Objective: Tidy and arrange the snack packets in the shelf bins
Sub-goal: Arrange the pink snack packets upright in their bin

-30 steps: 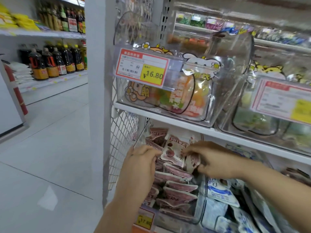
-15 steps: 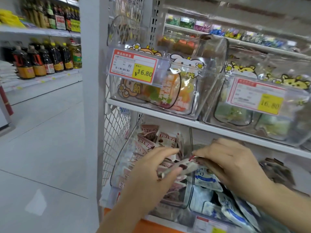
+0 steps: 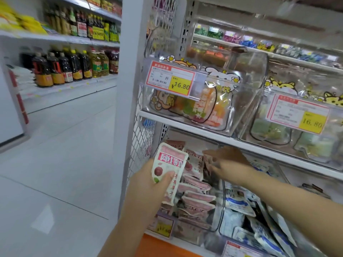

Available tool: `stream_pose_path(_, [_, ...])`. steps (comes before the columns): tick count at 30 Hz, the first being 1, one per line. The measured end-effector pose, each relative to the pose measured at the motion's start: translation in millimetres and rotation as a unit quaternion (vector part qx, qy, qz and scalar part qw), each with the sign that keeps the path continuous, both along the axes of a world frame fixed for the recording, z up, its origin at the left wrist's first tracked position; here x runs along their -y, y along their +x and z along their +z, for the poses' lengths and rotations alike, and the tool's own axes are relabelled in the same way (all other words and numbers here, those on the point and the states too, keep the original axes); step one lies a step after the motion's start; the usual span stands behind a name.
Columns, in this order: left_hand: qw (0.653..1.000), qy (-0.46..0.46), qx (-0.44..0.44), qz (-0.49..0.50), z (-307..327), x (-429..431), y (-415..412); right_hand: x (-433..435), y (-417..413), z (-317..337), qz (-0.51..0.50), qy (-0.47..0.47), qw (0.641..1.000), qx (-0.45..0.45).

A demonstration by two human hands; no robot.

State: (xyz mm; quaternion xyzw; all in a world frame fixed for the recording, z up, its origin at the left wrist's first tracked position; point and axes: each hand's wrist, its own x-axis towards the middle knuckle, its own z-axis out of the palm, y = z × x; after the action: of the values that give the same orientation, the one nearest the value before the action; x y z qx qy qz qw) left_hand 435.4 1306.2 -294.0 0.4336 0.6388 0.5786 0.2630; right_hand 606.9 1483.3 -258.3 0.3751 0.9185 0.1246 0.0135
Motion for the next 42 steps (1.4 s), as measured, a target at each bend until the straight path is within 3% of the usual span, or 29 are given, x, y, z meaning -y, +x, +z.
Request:
stream_pose_path(5, [0.999,0.01,0.045,0.028,-3,-5,-8,-14,-19,-3,-0.056,-0.018,0.998,0.039])
stream_pose_path(8, [0.995,0.016,0.088,0.043,-1,-7,-9,-5,-13,-1,-0.066,0.001,0.998,-0.01])
stream_pose_path(12, [0.992,0.001,0.111,0.053,-2,-9,-9,34,20,4,0.019,0.063,0.994,-0.088])
stream_pose_path(17, [0.992,-0.024,0.117,0.032,-2,-5,3,87,50,13,0.071,0.056,0.963,-0.254])
stream_pose_path(21, [0.991,0.012,0.133,0.009,-2,0,19,124,54,27,0.028,-0.024,0.909,-0.415])
stream_pose_path(24, [0.976,0.024,0.213,-0.026,-5,1,31,140,43,22,-0.02,-0.149,0.828,-0.54])
stream_pose_path(29, [0.933,0.037,0.348,-0.09,1,11,43,147,12,2,-0.092,-0.282,0.754,-0.586])
stream_pose_path(32, [0.923,0.075,0.348,-0.144,1,15,38,147,-1,-3,-0.119,-0.33,0.715,-0.605])
stream_pose_path(34, [0.937,0.06,0.318,-0.13,-1,14,37,146,-5,-7,-0.13,-0.347,0.699,-0.612])
stream_pose_path(38, [0.946,0.034,0.307,-0.101,-8,13,28,146,-8,-8,-0.106,-0.373,0.718,-0.577])
stream_pose_path(42, [0.964,0.02,0.226,-0.138,-2,18,6,134,-2,1,-0.07,-0.288,0.818,-0.494])
